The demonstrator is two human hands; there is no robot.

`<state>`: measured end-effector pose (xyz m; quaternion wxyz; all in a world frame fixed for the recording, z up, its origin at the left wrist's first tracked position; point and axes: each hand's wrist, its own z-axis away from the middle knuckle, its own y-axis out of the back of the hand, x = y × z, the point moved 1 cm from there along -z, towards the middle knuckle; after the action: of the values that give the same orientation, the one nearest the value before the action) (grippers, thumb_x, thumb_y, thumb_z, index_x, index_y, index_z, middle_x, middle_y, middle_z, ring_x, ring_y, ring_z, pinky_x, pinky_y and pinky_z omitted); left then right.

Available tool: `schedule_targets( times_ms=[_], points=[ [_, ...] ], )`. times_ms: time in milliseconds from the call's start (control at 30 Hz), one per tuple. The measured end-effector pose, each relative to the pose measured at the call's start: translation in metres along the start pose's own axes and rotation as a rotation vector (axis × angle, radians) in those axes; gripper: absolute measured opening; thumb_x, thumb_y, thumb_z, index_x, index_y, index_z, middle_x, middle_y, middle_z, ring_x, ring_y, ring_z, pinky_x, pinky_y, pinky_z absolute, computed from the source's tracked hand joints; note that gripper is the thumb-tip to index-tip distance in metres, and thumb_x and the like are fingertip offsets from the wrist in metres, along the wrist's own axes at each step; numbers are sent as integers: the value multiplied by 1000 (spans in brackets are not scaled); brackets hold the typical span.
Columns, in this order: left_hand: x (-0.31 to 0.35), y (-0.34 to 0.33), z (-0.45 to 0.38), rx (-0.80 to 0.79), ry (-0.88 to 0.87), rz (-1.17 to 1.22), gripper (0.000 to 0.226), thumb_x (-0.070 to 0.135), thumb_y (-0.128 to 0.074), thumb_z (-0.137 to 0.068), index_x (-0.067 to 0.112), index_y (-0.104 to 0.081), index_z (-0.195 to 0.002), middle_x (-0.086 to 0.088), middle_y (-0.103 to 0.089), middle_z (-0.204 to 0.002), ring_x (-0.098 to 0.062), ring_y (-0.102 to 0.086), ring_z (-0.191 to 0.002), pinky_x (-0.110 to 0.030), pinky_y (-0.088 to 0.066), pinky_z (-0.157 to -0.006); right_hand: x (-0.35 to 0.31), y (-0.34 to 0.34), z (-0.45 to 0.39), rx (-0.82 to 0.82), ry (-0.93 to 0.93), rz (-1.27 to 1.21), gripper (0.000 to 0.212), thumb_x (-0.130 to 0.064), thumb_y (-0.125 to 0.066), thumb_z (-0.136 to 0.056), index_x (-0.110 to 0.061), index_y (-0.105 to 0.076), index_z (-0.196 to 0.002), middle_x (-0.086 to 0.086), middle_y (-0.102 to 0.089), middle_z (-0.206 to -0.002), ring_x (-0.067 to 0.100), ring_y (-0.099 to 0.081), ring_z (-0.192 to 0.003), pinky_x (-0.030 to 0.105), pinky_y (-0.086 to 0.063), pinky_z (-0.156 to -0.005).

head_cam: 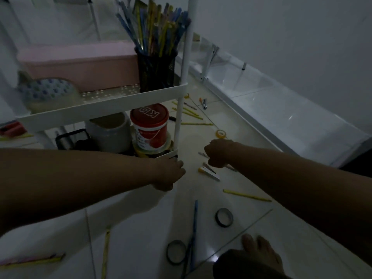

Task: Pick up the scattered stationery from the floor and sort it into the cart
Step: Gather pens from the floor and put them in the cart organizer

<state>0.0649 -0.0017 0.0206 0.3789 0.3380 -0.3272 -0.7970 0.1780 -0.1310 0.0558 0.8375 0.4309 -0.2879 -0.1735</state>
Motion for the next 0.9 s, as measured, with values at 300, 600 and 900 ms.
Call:
schedule_targets(
  times_ms=[300,600,900],
  points=[
    [-6,-2,-65,228,42,-50,60,37,-52,-91,5,-35,-139,-21,-34,-142,-35,-40,-123,-46,-42,-94,21,-19,-37,8,165,105,47,-31,-52,-94,-13,-43,-136,16,-44,-131,30,-49,-114,35,-40,-76],
    [-38,24,-123,198,303,130,58,34,-51,-92,3,-36,-139,-19,-39,-136,-31,-42,-120,-40,-39,-99,49,-16,-92,94,301,63,51,-29,-55,-93,-12,-40,-139,16,-43,-131,30,-49,-114,35,-42,-79],
    [-77,22,-173,19,600,350,48,20,-48,-95,3,-34,-138,-20,-34,-140,-35,-40,-124,-43,-41,-97,84,-58,-140,120,277,-32,66,-38,-51,-94,-14,-20,-148,17,-30,-145,32,-39,-127,41,-43,-91]
  ],
)
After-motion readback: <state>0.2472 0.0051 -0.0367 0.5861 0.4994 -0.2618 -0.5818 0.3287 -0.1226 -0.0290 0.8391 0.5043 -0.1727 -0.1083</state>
